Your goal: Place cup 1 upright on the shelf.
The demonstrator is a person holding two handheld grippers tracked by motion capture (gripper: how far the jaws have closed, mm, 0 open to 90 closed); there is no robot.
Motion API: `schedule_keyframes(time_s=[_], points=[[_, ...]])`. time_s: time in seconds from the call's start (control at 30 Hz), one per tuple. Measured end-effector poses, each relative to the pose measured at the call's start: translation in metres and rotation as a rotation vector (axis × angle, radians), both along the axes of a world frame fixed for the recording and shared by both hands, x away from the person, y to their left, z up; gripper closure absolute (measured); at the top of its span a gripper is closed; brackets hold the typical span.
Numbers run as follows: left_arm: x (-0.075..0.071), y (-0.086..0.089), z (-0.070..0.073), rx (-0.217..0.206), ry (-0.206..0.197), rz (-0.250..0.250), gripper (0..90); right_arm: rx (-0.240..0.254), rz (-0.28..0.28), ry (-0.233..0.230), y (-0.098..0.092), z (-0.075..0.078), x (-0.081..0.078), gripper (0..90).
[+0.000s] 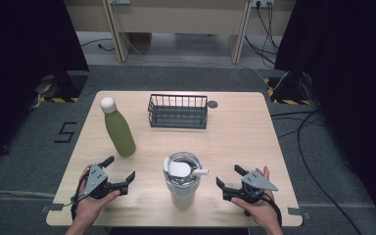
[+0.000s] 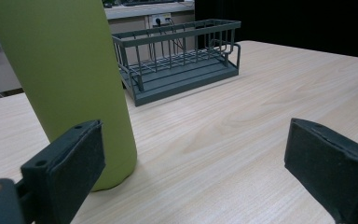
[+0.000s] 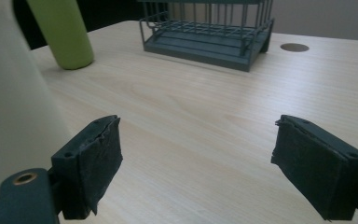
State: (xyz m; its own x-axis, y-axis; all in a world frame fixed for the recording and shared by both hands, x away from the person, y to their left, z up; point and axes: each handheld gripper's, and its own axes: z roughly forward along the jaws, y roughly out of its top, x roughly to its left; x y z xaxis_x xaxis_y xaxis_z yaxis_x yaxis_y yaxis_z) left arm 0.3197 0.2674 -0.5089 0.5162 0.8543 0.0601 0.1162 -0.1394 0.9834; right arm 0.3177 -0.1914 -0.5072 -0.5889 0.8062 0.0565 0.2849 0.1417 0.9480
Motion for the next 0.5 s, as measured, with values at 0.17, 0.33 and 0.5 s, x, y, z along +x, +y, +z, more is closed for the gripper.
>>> schedule_keyframes(time_s=[0.17,0.33,0.5], points=[[0.003,0.001,0.002,-0.007,-0.001,0.011,4.1,-0.011,0.054,-0.019,0.006,0.003,-0.008,11.5],[0.006,-0.001,0.001,-0.005,0.007,0.017,4.1,-0.024,0.112,-0.033,0.011,0.005,-0.015,8.2],[0.005,-0.003,0.002,-0.005,-0.001,0.006,3.9,-0.047,0.192,-0.065,0.025,0.008,-0.026,2.2]])
